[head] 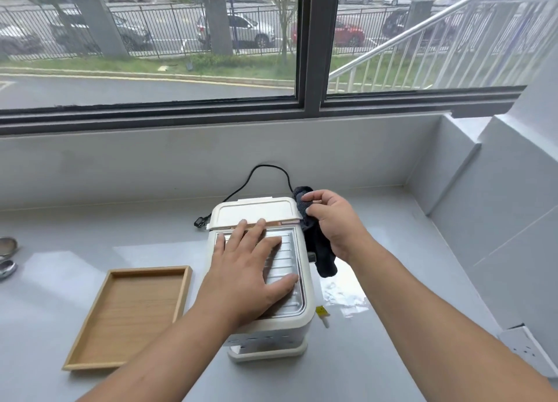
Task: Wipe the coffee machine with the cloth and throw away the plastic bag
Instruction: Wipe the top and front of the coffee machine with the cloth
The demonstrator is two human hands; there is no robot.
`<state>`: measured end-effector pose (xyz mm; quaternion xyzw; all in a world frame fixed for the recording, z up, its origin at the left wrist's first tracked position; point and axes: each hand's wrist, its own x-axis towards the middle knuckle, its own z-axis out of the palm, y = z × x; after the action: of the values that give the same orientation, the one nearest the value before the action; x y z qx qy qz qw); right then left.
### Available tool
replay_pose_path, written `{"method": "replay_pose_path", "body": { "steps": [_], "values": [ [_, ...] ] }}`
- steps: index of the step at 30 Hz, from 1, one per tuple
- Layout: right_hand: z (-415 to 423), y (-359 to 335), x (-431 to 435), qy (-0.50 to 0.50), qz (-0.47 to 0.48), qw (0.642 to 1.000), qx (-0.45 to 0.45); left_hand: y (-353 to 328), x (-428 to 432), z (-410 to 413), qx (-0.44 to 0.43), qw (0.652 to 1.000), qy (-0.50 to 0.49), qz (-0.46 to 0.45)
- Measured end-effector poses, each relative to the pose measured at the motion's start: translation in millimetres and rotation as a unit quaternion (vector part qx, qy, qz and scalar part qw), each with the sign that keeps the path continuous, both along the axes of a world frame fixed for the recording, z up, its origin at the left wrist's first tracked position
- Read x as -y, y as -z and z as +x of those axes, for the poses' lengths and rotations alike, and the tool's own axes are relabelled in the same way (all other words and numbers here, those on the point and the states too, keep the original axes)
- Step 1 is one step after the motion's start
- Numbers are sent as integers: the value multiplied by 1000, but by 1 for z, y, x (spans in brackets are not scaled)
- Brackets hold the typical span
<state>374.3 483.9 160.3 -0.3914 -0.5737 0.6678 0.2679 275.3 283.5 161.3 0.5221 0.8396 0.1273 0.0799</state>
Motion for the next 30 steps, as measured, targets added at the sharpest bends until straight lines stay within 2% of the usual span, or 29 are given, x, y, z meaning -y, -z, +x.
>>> {"method": "replay_pose_path", "body": {
  "steps": [5,9,15,19,25,30],
  "values": [
    [-2,-15,9,40,77,993,79,3,0,-1,1,1000,6,8],
    [-3,-34,22,53,87,991,82,4,1,-4,10,1000,10,9],
    [-7,-77,44,18,168,984,51,-1,1,-8,21,999,20,18],
    [-16,-80,63,-41,143,987,66,-6,5,-20,68,995,7,74],
    [-34,-54,103,-50,59,995,57,-13,12,-44,163,979,-15,122],
    [-50,-48,125,-80,-9,997,24,-21,25,-67,176,980,31,93]
  ]
}}
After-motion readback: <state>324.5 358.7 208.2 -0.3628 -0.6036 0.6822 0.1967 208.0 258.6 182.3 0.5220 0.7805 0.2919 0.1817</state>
